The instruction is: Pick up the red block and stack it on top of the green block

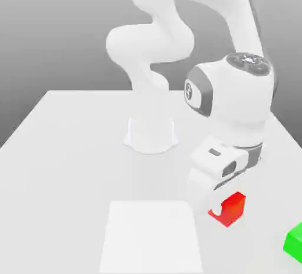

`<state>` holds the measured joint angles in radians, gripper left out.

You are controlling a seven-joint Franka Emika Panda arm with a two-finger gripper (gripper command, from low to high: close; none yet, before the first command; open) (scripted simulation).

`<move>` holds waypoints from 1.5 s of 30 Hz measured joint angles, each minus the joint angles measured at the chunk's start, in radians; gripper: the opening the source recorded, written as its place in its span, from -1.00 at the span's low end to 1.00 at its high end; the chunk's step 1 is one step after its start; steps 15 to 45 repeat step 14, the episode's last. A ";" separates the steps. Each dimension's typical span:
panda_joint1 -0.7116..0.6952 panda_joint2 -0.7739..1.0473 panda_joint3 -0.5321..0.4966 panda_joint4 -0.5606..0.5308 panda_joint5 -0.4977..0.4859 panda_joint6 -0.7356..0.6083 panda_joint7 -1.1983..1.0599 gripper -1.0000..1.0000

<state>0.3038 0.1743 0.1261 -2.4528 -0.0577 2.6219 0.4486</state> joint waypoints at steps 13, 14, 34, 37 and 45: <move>0.129 0.219 0.052 0.204 -0.080 0.010 0.019 1.00; 0.129 0.219 0.052 0.204 -0.080 0.010 0.019 1.00; 0.129 0.219 0.052 0.204 -0.080 0.010 0.019 1.00; 0.129 0.219 0.052 0.204 -0.080 0.010 0.019 1.00; 0.129 0.219 0.052 0.204 -0.080 0.010 0.019 1.00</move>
